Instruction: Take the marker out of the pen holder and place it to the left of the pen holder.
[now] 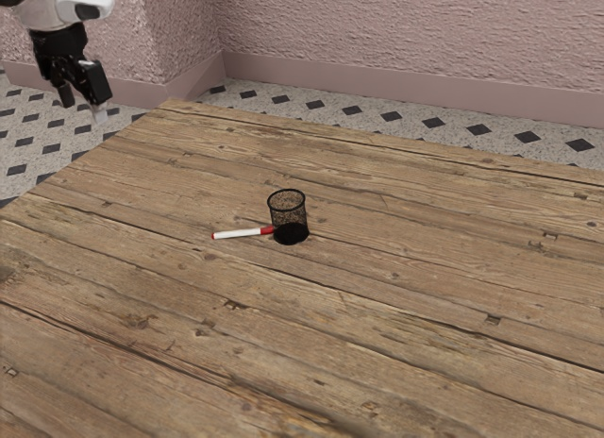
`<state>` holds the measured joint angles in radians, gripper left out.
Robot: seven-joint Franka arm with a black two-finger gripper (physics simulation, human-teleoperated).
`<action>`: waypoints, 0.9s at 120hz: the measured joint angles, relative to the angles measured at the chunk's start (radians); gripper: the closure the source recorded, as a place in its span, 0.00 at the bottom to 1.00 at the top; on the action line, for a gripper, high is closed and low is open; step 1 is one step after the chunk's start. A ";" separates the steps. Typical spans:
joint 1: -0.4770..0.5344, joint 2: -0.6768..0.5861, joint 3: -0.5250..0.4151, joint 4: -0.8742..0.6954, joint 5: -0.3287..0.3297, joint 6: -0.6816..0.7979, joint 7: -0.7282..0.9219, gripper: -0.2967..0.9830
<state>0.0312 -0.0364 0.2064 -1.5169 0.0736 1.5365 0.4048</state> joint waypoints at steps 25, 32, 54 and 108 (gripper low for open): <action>-0.141 -0.021 -0.028 -0.032 0.001 -0.010 -0.026 0.23; -0.171 -0.022 -0.028 -0.035 0.001 -0.011 -0.032 0.23; -0.140 -0.023 -0.028 -0.039 0.001 -0.013 -0.046 0.23; -0.130 -0.023 -0.025 -0.047 0.017 -0.015 -0.068 0.23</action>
<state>-0.0988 -0.0599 0.1815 -1.5635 0.0907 1.5218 0.3366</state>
